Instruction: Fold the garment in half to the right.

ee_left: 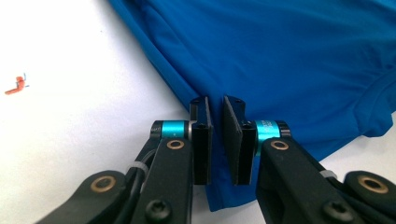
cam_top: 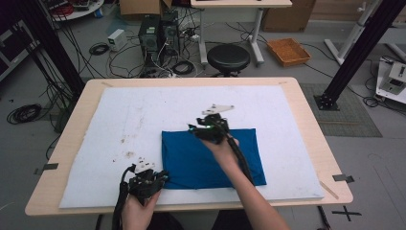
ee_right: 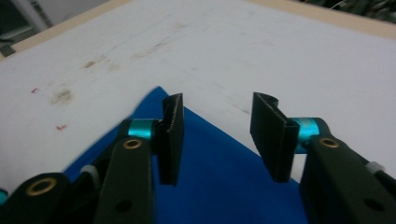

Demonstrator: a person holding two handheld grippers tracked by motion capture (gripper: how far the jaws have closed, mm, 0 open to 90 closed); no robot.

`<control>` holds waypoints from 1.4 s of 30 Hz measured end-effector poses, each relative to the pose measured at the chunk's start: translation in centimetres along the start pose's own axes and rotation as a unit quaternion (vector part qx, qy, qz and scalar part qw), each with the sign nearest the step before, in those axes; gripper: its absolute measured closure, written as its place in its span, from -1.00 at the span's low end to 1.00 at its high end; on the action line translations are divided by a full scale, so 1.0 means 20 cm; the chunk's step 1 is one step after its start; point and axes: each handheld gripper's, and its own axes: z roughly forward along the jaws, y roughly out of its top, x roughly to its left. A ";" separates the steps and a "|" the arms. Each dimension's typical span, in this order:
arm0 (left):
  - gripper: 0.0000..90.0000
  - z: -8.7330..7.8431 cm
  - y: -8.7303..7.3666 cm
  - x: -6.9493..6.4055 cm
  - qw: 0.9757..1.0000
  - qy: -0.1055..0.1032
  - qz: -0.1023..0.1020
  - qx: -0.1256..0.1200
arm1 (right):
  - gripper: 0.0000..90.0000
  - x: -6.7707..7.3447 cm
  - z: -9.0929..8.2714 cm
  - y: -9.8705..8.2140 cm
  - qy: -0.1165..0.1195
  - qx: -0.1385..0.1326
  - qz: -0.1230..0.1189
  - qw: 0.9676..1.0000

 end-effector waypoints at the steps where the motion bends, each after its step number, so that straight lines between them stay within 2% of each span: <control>1: 0.81 0.00 0.00 0.00 1.000 0.000 0.000 0.000 | 0.29 0.03 0.06 0.03 0.006 0.010 -0.001 1.000; 5: 0.81 0.00 0.00 0.01 1.000 -0.004 -0.002 -0.002 | 0.37 0.11 0.27 0.09 0.019 0.044 -0.001 0.999; 7: 0.81 0.00 0.00 0.01 1.000 -0.006 0.000 -0.001 | 0.40 0.15 0.38 0.11 0.013 0.065 -0.011 0.998; 10: 0.81 0.00 -0.01 0.01 1.000 -0.008 -0.002 -0.002 | 0.43 0.20 0.49 0.11 0.006 0.088 -0.018 0.996; 14: 0.81 0.00 -0.01 0.01 1.000 -0.010 -0.005 -0.003 | 0.50 0.24 0.57 0.12 0.009 0.098 -0.022 0.995; 17: 0.81 0.00 -0.01 0.01 1.000 -0.010 -0.004 -0.002 | 0.57 0.28 0.63 0.13 -0.011 0.115 -0.046 0.992; 22: 0.81 0.00 -0.01 0.01 1.000 -0.009 -0.003 -0.003 | 0.95 0.30 0.66 0.12 -0.017 0.139 -0.062 0.988; 24: 0.81 0.00 -0.01 0.01 1.000 -0.010 -0.002 -0.003 | 0.99 0.30 0.66 0.12 -0.019 0.132 -0.071 0.989; 26: 0.81 0.00 0.00 0.02 1.000 -0.010 0.000 -0.002 | 0.99 0.29 0.63 0.14 -0.017 0.118 -0.069 0.990; 29: 0.82 -0.02 0.01 0.01 1.000 -0.014 0.003 -0.005 | 1.00 0.27 0.58 0.17 -0.007 0.095 -0.053 0.994; 34: 0.85 -0.06 0.04 -0.03 0.999 -0.021 0.026 -0.021 | 1.00 0.17 0.43 0.23 0.019 0.056 -0.020 0.998; 38: 0.87 -0.10 0.12 -0.12 0.997 -0.049 0.043 -0.035 | 1.00 0.05 0.27 0.27 0.047 0.037 0.002 0.998; 41: 0.87 -0.10 0.19 -0.22 0.994 -0.078 0.054 -0.045 | 0.99 -0.03 0.15 0.28 0.055 0.027 0.003 0.998; 42: 0.87 -0.08 0.22 -0.26 0.993 -0.095 0.055 -0.046 | 1.00 -0.06 0.11 0.28 0.055 0.025 0.007 0.998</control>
